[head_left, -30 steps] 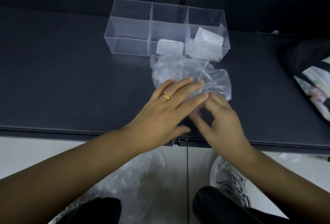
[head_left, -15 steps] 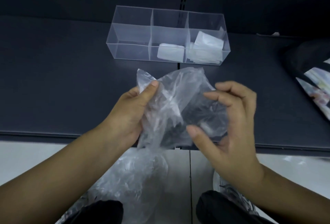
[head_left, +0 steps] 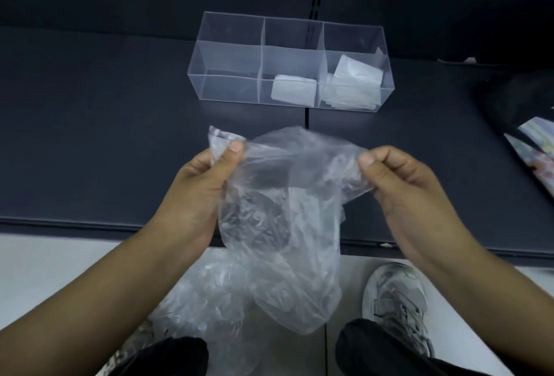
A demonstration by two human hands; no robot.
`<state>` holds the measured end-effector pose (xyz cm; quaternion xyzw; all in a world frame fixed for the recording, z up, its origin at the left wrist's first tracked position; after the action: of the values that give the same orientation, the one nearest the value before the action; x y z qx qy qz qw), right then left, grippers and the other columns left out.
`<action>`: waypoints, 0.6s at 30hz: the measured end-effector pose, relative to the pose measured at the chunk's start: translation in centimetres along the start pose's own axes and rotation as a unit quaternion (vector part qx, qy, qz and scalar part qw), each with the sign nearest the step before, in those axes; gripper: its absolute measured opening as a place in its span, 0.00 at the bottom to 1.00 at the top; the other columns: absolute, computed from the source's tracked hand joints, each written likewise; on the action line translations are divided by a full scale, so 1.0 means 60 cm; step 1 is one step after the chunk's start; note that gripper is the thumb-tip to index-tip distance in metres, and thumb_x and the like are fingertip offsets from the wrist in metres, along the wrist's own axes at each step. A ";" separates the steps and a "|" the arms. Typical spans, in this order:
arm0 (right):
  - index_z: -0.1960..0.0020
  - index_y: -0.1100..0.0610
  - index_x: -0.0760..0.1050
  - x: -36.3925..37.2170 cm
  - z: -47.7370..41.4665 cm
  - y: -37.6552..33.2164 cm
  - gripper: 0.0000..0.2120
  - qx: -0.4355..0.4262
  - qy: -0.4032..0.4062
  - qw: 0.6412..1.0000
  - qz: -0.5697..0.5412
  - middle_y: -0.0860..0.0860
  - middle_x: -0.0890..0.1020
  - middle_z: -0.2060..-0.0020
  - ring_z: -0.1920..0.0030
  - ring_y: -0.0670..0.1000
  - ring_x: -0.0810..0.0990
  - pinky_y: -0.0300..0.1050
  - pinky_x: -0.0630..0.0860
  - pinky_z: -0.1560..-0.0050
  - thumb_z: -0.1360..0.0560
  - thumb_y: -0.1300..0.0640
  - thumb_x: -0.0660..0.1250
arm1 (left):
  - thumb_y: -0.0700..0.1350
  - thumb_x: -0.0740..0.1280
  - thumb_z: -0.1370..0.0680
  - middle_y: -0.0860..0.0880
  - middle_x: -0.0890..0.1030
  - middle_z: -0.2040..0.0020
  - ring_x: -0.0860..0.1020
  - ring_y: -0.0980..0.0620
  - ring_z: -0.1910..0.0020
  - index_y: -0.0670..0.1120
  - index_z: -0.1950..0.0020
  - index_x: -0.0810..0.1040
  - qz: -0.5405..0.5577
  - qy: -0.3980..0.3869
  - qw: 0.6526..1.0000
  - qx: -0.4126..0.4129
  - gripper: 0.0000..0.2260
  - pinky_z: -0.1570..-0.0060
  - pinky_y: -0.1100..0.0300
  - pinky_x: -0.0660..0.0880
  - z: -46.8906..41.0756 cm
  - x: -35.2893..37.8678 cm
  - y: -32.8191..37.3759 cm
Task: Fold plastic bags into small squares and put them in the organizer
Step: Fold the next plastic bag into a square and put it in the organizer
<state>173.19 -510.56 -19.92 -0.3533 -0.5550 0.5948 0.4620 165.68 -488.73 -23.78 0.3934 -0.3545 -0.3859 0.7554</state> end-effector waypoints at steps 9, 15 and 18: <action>0.60 0.54 0.71 -0.040 -0.022 -0.011 0.10 -0.036 0.117 0.989 0.080 0.48 0.71 0.77 0.78 0.44 0.67 0.35 0.67 0.77 0.21 0.52 0.64 | 0.61 0.67 0.29 0.47 0.85 0.61 0.83 0.51 0.64 0.46 0.57 0.83 -0.115 0.046 0.987 0.101 0.18 0.65 0.63 0.78 -0.001 -0.041 0.016; 0.59 0.56 0.76 -0.020 -0.043 -0.006 0.10 -0.001 0.067 0.986 0.156 0.72 0.74 0.66 0.68 0.55 0.71 0.51 0.70 0.65 0.24 0.51 0.68 | 0.67 0.64 0.32 0.51 0.75 0.60 0.73 0.64 0.66 0.45 0.55 0.73 -0.312 0.158 0.921 0.170 0.24 0.62 0.75 0.68 -0.001 -0.076 0.056; 0.59 0.58 0.76 0.043 -0.050 -0.010 0.11 -0.008 -0.003 0.986 0.167 0.64 0.76 0.71 0.70 0.53 0.71 0.46 0.70 0.66 0.24 0.51 0.68 | 0.69 0.66 0.31 0.60 0.78 0.48 0.75 0.68 0.49 0.60 0.45 0.74 -0.377 0.004 0.904 0.201 0.20 0.52 0.77 0.68 -0.009 0.025 0.074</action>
<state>175.23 -507.14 -19.47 -0.4433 -0.4944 0.6599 0.3516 168.18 -488.08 -19.80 0.6427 -0.2467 -0.5607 0.4601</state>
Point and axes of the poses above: each hand's wrist, its own z-axis away from the middle knuckle, its own x-axis out of the palm, y = z × x, the point moved 10 cm from there along -z, towards the middle knuckle
